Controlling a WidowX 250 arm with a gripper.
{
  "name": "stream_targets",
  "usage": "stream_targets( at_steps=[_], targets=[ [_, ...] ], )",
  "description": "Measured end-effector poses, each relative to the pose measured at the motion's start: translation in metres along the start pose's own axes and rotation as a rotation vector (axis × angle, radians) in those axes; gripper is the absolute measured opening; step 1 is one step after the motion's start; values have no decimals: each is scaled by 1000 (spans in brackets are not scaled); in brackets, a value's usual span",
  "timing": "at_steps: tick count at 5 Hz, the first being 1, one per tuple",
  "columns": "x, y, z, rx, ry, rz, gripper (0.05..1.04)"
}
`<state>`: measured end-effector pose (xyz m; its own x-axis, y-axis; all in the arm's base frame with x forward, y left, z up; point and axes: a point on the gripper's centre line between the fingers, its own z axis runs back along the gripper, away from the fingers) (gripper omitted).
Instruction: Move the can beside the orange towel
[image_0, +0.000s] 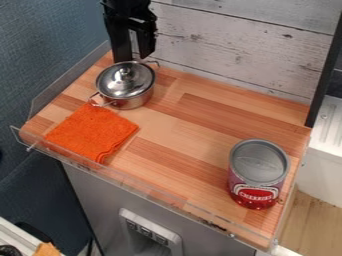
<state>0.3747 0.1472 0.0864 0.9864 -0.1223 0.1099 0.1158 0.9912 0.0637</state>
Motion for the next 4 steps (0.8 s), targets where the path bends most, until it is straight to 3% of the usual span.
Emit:
stream_targets(
  at_steps=[1,2,4],
  targets=[
    [-6,-5,-17,-24,41,-3,1001],
    [-10,-40,-14,-33,38,-89,1001],
    [-22,-117,25,-17,-58,-243,1001]
  ],
)
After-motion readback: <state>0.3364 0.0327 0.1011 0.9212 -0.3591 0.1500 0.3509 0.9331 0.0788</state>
